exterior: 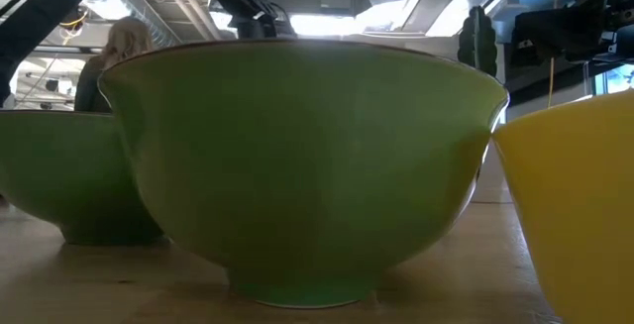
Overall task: Pick & Place Mini bowls
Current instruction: Stack the blue patterned bowl on the blue patterned bowl on the shelf, then stack the red patterned bowl on the red patterned bowl
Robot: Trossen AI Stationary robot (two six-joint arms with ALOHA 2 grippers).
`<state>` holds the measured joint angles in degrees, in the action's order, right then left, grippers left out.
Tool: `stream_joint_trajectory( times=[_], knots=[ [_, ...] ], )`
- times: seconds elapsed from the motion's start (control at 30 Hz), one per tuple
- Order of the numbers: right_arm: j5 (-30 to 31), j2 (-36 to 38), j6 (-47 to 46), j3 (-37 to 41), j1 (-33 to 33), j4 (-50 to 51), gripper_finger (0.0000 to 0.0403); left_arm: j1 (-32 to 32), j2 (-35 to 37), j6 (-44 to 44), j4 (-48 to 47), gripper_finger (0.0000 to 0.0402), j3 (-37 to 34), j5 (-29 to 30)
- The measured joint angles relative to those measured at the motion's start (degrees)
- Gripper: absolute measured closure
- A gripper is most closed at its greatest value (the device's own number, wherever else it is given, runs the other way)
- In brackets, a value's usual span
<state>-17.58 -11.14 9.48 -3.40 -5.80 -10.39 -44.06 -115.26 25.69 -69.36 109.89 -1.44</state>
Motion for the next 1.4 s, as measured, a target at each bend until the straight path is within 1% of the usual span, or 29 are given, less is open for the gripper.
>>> stream_joint_trajectory(
  times=[0.4, 0.83, 1.0, 1.2, 1.3, 1.4],
  knots=[
    [-0.02, 0.0, -0.01, 0.0, 0.0, 0.02, 0.0393, 0.47, -0.11, 0.27, 0.66, 0.0386, -0.77, 3.31],
    [-0.01, 0.0, -0.18, 0.0, 0.0, 0.02, 0.0393, 0.47, -0.09, -0.92, 0.76, 0.0342, -0.77, 3.43],
    [-0.02, 0.0, -0.19, 0.0, 0.0, 0.02, 0.0393, 0.47, -0.07, 0.34, 2.45, 0.0322, -0.77, 6.47],
    [-0.02, 0.0, -0.07, 0.0, 0.0, 0.02, 0.0393, 0.98, -0.04, 1.6, 2.75, 0.03, -0.77, 6.94],
    [-0.01, 0.01, -0.2, 0.0, 0.0, 0.02, 0.0393, 2.03, 1.34, 1.69, 2.31, 0.0303, -0.77, 6.61],
    [0.0, 0.02, -0.22, 0.0, 0.0, 0.04, 0.0393, 3.87, 4.74, 2.67, 2.8, 0.033, -0.77, 5.41]
  ],
)
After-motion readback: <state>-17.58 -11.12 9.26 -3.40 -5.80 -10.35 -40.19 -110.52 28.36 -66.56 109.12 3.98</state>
